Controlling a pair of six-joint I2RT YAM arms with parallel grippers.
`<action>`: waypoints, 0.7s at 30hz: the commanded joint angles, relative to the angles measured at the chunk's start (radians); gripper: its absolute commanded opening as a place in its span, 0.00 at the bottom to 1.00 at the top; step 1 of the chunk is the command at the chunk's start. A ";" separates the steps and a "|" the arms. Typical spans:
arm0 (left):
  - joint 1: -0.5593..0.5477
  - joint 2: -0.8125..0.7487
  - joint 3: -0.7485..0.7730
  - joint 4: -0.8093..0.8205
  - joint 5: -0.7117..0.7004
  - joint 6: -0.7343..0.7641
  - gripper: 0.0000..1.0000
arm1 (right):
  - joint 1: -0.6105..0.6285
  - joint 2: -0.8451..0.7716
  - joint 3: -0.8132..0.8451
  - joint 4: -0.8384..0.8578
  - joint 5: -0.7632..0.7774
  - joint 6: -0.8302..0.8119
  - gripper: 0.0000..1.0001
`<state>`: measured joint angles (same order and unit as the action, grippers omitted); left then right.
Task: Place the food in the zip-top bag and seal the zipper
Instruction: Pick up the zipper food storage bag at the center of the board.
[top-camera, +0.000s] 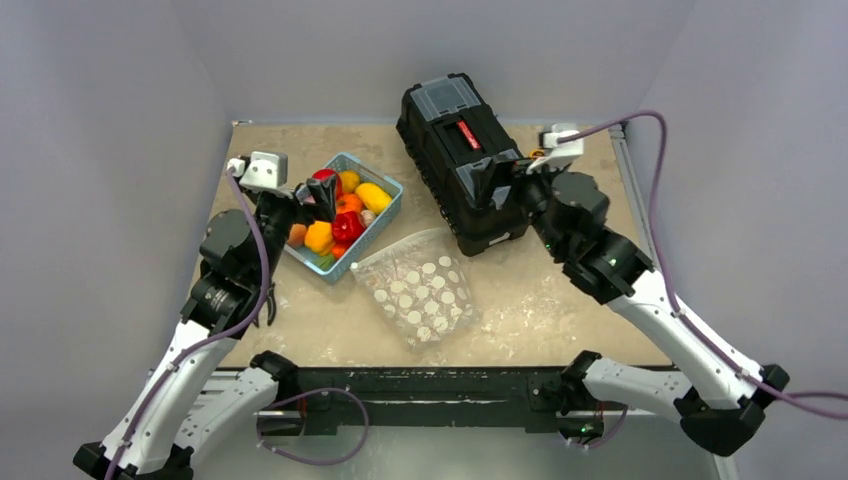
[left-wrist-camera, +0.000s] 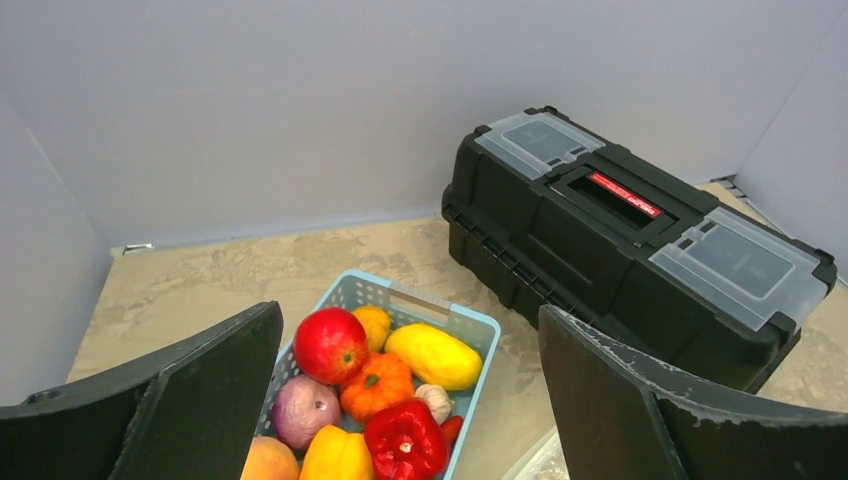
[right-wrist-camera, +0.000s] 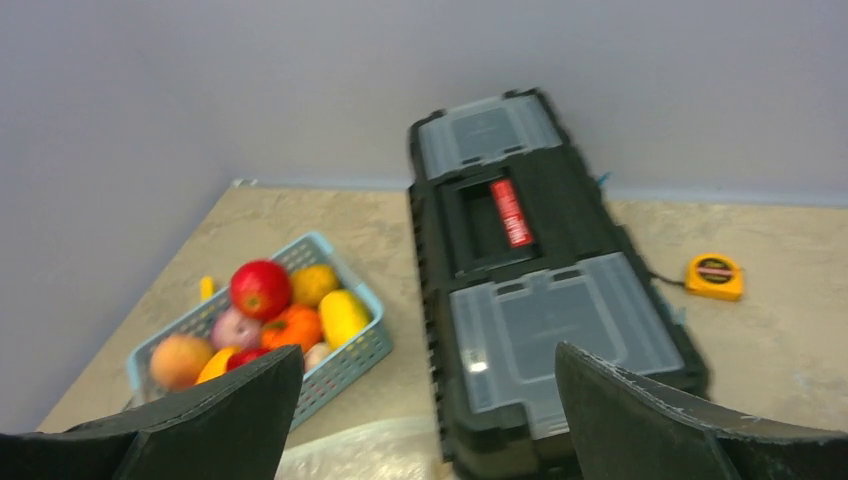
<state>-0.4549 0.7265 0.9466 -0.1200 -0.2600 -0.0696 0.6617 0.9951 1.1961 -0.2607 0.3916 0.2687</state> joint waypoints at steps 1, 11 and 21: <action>-0.004 0.013 0.041 0.035 0.018 -0.030 1.00 | 0.212 0.095 0.062 0.015 0.156 0.001 0.99; -0.014 -0.016 0.031 0.039 -0.383 0.036 1.00 | 0.503 0.397 0.079 0.092 0.245 0.033 0.99; -0.014 -0.039 0.081 -0.438 -0.258 -0.303 0.98 | 0.533 0.447 -0.052 0.202 0.162 0.114 0.99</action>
<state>-0.4660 0.6933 0.9691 -0.2302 -0.5892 -0.1230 1.1912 1.4853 1.2091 -0.1871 0.5674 0.3355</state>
